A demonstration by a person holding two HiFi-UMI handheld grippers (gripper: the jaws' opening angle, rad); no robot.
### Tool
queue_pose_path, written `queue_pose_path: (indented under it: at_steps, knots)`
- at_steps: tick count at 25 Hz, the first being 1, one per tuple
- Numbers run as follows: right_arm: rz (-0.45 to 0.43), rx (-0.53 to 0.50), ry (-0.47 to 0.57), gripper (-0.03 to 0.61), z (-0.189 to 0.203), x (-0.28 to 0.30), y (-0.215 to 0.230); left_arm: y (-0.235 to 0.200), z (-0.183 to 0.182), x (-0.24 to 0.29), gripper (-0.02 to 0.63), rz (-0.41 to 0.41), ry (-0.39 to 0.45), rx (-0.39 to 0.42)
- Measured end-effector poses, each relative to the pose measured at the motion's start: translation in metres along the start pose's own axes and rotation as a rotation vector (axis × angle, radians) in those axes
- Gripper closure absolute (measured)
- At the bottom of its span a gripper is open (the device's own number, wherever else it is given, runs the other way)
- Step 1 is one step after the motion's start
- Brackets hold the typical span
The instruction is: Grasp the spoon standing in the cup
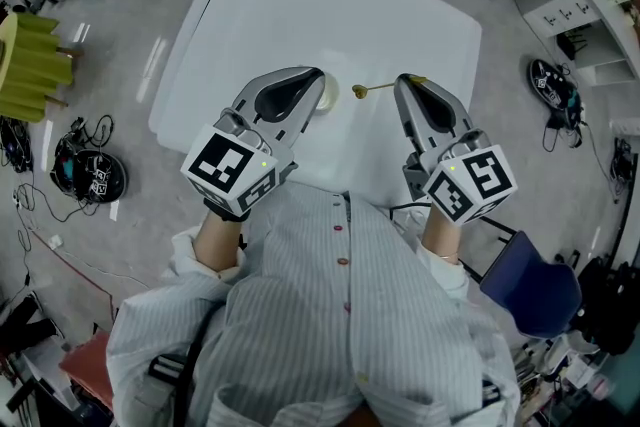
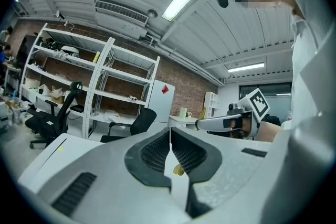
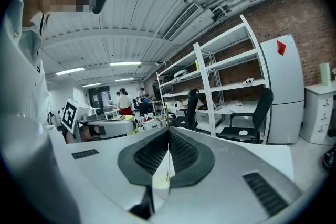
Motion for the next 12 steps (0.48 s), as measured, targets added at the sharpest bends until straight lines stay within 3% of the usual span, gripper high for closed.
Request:
queue_pose_path:
  at_steps: [12]
  knots:
    - [-0.010,0.010,-0.029,0.568,0.003,0.003,0.007,0.000,0.006,0.012,0.598,0.058,-0.054,0.004]
Point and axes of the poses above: the fingertips, and each gripper's own axes: x forward along the fingers, y to its right, z out of its underside, the point moved 3 cm from there along -x, backward along the fingers, and after that the axes turned 1 degree about -x, right-handed, at the moved point
